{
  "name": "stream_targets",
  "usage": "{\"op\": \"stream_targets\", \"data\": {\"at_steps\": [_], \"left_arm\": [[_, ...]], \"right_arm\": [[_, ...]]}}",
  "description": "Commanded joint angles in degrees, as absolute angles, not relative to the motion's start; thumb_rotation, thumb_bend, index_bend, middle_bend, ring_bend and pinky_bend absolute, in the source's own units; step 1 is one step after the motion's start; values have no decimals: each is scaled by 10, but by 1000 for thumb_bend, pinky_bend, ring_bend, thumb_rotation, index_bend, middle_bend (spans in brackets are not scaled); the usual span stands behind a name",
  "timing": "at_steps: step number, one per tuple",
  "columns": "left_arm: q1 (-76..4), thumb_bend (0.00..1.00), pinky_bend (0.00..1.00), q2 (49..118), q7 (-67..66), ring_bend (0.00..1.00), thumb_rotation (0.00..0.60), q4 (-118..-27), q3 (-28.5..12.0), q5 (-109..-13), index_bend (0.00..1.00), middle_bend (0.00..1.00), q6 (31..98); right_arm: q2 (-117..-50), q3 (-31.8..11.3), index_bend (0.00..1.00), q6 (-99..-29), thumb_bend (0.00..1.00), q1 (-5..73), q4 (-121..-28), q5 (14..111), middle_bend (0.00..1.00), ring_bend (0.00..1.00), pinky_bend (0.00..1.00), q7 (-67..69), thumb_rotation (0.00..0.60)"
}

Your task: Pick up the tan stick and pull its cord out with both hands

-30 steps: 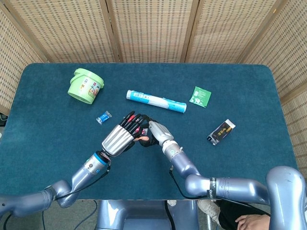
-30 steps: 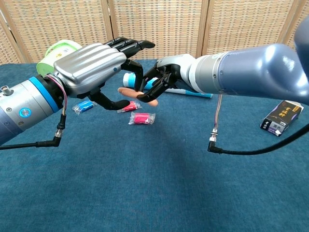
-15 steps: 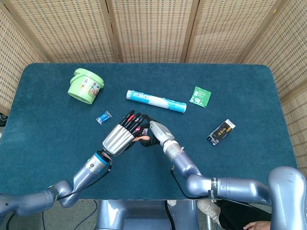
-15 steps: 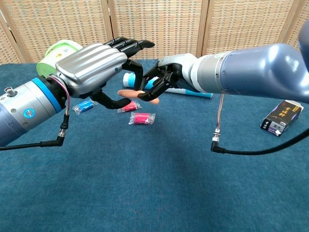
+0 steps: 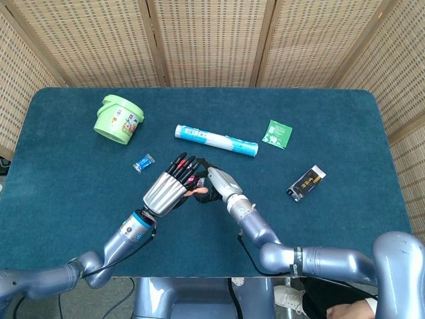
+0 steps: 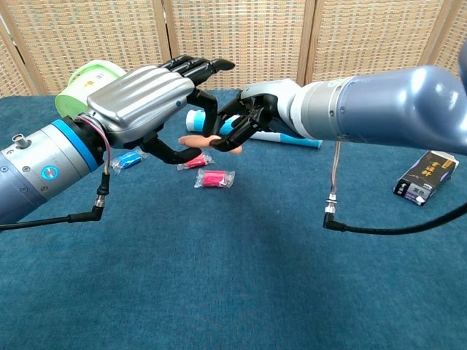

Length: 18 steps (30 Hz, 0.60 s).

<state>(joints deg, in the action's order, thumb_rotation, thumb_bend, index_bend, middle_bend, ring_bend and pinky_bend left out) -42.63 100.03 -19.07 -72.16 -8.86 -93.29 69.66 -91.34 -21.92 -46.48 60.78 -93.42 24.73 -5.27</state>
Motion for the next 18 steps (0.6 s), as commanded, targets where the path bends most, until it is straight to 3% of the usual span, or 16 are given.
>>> {"op": "stream_targets", "data": {"at_steps": [1,8,18], "left_arm": [[-427,437,0,1002,-190,0,600,-721,-89,-932,600,0,699],[-430,483,0,1006,-191,0,600,-720,-90,-929,619,0,701],[-432,504,0,1009,-196,0,600,-722,-90,-925,744,0,703]], "right_arm": [[-912,-219,668,-464,648,607,-934,249,89,0,0,-51,600],[-910,-218,668,-462,648,604,-934,253,89,0,0,-45,600],[-902,-219,674,-464,648,599,-939,258,94,0,0,-38,600]]}}
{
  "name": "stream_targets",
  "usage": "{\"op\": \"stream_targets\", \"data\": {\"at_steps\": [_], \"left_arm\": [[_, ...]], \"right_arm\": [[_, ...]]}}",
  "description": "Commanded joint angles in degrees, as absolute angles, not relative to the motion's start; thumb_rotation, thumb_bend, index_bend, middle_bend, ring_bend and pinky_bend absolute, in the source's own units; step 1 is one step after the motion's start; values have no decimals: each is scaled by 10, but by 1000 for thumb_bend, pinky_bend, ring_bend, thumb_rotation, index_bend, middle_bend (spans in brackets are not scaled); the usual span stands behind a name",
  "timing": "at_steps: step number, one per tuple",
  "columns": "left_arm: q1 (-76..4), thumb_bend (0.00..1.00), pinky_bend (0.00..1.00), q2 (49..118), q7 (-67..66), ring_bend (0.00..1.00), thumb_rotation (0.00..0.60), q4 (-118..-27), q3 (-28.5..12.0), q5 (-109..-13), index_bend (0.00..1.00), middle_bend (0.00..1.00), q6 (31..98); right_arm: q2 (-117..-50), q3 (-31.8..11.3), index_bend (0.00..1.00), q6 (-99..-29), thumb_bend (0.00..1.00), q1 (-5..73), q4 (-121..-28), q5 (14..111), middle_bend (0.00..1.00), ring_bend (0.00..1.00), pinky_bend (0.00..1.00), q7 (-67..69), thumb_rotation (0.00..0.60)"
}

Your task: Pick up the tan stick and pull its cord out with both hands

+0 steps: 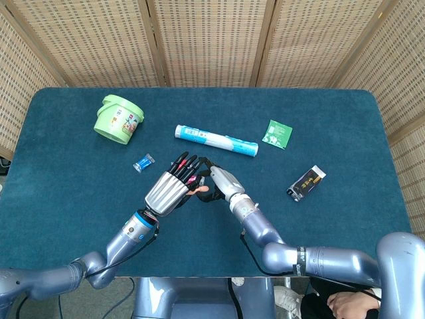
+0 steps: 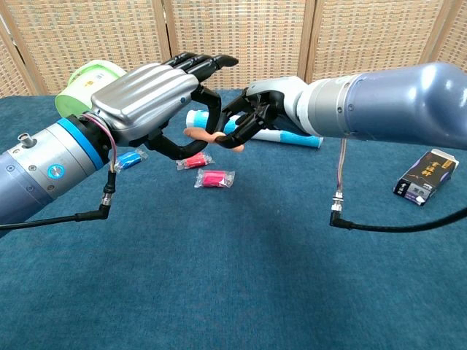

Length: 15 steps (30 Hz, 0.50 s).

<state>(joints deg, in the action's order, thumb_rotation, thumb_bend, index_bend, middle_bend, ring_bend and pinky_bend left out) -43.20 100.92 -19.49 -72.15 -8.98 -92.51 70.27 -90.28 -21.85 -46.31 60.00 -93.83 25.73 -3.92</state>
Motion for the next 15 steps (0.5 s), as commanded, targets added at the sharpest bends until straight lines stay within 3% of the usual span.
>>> {"op": "stream_targets", "data": {"at_steps": [1,15], "left_arm": [[-432,504,0,1009,-197,0,600,-722,-91,-924,751,0,704],[-426,506,0,985,-196,0,600,-721,-96,-914,769,0,716]], "right_arm": [[-901,-219,677,-464,648,598,-939,259,95,0,0,-37,600],[-886,-210,702,-461,657,581,-923,258,96,0,0,-25,600]]}}
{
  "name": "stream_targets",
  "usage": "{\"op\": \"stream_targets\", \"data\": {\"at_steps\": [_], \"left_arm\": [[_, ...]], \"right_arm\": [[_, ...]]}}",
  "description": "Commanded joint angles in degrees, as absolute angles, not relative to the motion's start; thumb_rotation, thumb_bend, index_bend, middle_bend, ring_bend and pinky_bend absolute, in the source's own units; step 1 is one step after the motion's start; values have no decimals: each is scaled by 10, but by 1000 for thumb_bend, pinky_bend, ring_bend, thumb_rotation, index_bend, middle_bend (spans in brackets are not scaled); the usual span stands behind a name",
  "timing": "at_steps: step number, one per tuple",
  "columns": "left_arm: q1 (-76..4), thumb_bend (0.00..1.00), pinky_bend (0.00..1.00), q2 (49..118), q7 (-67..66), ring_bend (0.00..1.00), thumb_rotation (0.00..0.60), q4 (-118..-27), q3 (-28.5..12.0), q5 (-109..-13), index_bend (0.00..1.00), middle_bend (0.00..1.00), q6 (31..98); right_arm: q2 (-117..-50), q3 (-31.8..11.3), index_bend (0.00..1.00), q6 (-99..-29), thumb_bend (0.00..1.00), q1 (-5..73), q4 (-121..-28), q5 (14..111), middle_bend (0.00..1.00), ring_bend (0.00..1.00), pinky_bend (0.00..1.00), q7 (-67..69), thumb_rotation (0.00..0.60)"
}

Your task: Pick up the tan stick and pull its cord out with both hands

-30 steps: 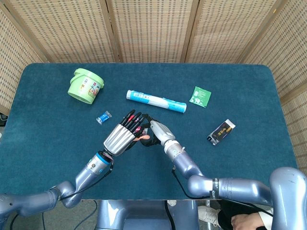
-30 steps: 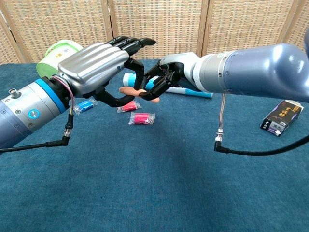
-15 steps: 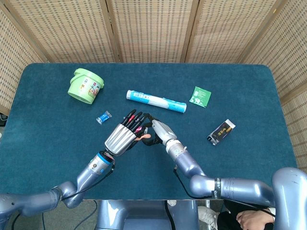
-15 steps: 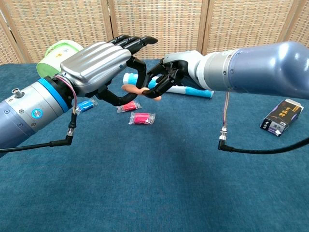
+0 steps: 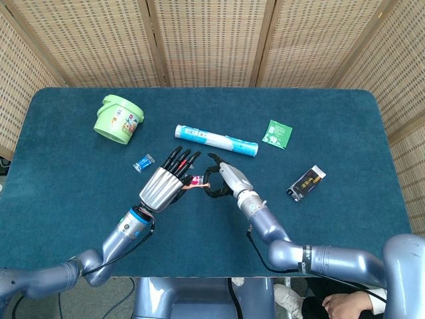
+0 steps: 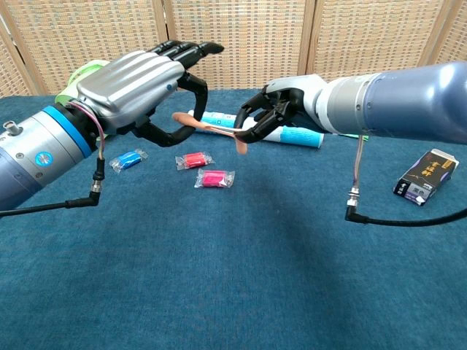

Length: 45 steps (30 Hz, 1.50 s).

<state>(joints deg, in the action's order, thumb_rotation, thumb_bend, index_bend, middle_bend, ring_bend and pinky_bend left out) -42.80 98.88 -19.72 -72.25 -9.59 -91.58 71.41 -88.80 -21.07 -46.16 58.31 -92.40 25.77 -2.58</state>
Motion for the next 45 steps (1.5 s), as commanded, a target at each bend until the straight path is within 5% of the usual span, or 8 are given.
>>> {"op": "stream_targets", "data": {"at_steps": [1,14,33,45], "left_arm": [[-425,506,0,982,-195,0,600,-720,-97,-912,768,0,717],[-403,511,0,925,-163,0,600,-714,-111,-893,769,0,743],[-322,522,0,745,-45,0,600,-646,-147,-827,771,0,790],[-288,525,0,725,43,0,600,-574,-141,-809,775,0,796]], "right_arm": [[-884,-208,702,-461,657,579,-921,259,96,0,0,-24,600],[-859,-193,712,-461,658,549,-916,267,97,0,0,-11,600],[-782,-184,713,-469,660,484,-954,306,98,0,0,22,600],[-704,-186,714,-475,660,427,-980,336,99,0,0,59,600]]}}
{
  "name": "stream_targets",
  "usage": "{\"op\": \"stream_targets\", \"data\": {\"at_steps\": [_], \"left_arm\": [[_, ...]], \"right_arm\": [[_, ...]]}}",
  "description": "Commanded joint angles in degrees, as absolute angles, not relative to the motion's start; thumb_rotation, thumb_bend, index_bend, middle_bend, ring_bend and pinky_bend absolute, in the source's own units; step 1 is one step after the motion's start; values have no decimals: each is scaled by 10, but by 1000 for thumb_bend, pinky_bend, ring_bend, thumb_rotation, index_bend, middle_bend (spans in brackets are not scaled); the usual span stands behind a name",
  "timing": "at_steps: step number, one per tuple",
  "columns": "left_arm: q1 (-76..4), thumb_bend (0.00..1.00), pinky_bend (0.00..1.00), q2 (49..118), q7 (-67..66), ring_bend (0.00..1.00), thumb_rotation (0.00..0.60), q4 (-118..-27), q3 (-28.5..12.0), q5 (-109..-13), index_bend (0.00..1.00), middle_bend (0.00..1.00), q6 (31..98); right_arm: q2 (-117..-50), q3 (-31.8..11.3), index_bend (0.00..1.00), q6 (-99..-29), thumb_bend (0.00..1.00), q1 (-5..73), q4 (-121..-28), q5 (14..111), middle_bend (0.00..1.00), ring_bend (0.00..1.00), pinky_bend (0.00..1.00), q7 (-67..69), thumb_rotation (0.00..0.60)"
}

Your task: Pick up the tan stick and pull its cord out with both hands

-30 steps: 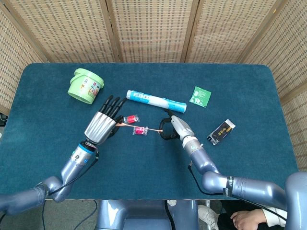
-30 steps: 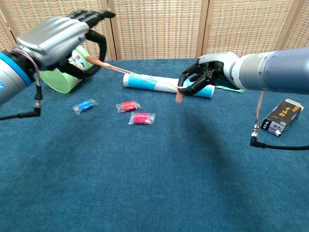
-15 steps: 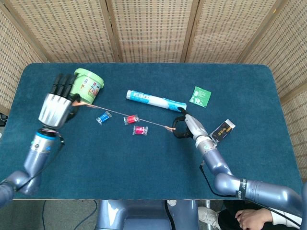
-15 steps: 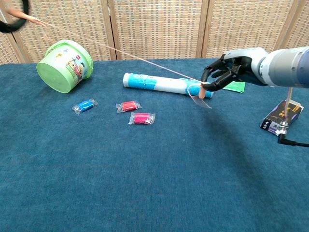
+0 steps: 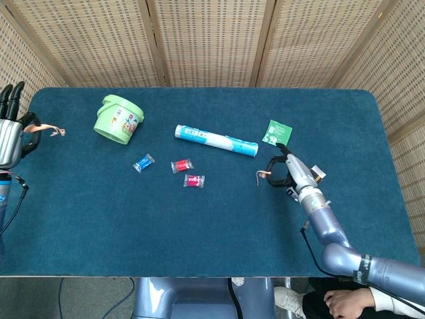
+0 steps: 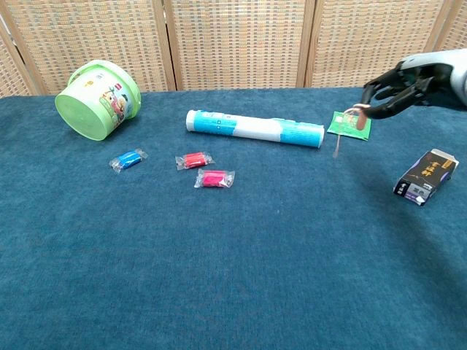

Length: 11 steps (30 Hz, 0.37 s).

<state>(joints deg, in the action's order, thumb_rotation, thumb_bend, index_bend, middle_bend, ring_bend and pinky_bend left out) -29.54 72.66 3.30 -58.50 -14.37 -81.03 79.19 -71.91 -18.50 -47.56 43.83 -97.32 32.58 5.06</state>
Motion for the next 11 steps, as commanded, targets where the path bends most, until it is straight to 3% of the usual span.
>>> {"op": "stream_targets", "data": {"at_steps": [1,11], "left_arm": [[-286,525,0,725,46,0,600,-569,-140,-808,776,0,798],[-265,525,0,721,93,0,600,-520,-134,-795,776,0,794]], "right_arm": [[-699,-186,714,-475,660,423,-982,339,99,0,0,62,600],[-648,-189,715,-463,660,380,-988,369,99,0,0,104,600]]}}
